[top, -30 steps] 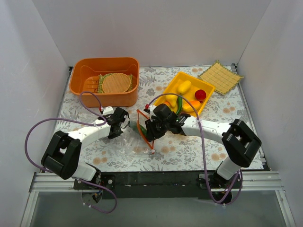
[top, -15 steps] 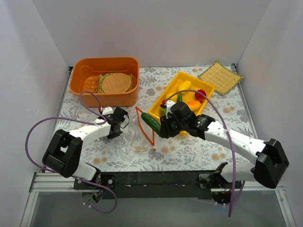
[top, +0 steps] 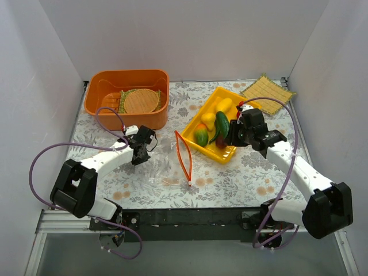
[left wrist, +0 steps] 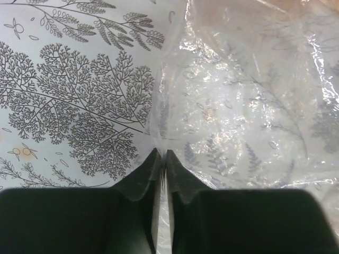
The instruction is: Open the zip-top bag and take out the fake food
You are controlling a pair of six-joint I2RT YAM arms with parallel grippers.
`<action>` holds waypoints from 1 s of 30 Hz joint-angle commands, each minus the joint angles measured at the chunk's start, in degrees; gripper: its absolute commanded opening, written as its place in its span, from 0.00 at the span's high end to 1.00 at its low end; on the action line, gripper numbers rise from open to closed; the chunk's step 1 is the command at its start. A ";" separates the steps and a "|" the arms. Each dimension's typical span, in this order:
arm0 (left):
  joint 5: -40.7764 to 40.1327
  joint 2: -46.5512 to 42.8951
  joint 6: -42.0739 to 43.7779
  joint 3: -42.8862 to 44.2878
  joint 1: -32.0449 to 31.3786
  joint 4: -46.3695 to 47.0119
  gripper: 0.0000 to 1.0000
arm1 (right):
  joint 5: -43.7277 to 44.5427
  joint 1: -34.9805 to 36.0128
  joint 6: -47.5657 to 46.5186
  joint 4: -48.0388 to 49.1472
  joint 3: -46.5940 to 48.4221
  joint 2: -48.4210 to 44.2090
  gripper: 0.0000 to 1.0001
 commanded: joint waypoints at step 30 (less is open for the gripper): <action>17.08 -17.44 4.14 9.81 -0.14 -0.32 0.02 | -8.54 -6.22 3.90 12.74 -3.10 -8.37 0.16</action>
